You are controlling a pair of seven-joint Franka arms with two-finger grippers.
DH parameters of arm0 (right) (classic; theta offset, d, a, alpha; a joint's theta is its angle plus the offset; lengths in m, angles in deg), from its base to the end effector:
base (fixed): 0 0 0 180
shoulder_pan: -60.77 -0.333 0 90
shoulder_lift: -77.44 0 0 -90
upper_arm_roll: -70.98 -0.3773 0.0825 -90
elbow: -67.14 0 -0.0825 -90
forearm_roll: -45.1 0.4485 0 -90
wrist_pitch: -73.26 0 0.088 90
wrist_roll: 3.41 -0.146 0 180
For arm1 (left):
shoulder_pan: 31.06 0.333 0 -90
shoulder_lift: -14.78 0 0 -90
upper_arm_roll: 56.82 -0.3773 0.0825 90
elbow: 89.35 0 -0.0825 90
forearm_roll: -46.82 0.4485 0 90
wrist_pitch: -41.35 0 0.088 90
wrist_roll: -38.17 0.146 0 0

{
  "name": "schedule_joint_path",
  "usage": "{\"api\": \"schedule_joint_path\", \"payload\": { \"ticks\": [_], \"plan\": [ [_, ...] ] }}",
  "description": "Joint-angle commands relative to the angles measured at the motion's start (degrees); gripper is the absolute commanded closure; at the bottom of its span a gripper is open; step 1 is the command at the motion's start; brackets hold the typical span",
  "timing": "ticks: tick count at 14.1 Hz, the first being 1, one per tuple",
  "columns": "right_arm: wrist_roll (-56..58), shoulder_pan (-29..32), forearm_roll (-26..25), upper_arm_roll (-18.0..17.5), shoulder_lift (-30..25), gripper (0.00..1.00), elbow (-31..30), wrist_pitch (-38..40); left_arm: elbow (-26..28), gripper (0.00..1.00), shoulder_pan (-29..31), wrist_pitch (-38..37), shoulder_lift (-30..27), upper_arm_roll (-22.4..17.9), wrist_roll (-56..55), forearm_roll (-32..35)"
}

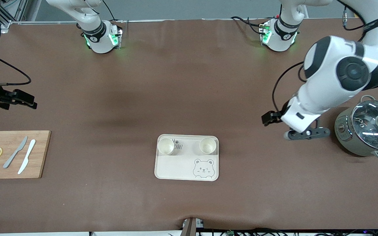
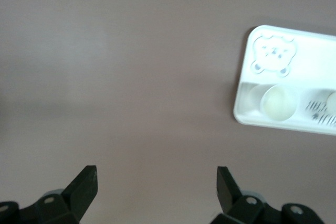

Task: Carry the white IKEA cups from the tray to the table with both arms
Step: 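Reach the left gripper down to the white cup on the tray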

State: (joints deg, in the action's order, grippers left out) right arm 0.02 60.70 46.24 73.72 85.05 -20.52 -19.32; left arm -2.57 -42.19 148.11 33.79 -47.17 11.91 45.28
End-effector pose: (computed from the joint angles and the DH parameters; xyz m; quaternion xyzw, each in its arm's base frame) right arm 0.6664 -0.0264 0.5871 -0.9997 -0.0061 0.0230 0.0080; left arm 0.7004 -0.2533 0.4789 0.9975 0.0563 -0.0062 0.0411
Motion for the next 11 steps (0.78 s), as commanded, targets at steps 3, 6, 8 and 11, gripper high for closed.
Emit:
{"api": "schedule_joint_path", "payload": {
  "ticks": [3, 6, 8, 11],
  "plan": [
    [-0.1, 0.9, -0.1, 0.3, 5.1, 0.0, 1.5, -0.3, -6.4, 0.0, -6.2, 6.0, 8.7, -0.5, -10.4, -0.4],
    [-0.4, 0.9, -0.9, 0.3, 6.8, 0.0, 1.5, -0.5, -6.4, 0.0, -8.5, 13.4, 13.0, -1.0, -14.3, 0.4],
    [0.1, 2.3, -0.4, 0.4, 8.1, 0.0, 1.6, -0.5, -6.5, 0.0, -9.7, 17.9, 16.2, -0.9, -17.4, 2.9],
    [-0.7, 2.8, -0.5, 0.4, 9.2, 0.0, 1.7, -0.7, -7.0, 0.0, -12.1, 21.6, 20.3, -1.1, -20.1, 4.6]
  ]
}}
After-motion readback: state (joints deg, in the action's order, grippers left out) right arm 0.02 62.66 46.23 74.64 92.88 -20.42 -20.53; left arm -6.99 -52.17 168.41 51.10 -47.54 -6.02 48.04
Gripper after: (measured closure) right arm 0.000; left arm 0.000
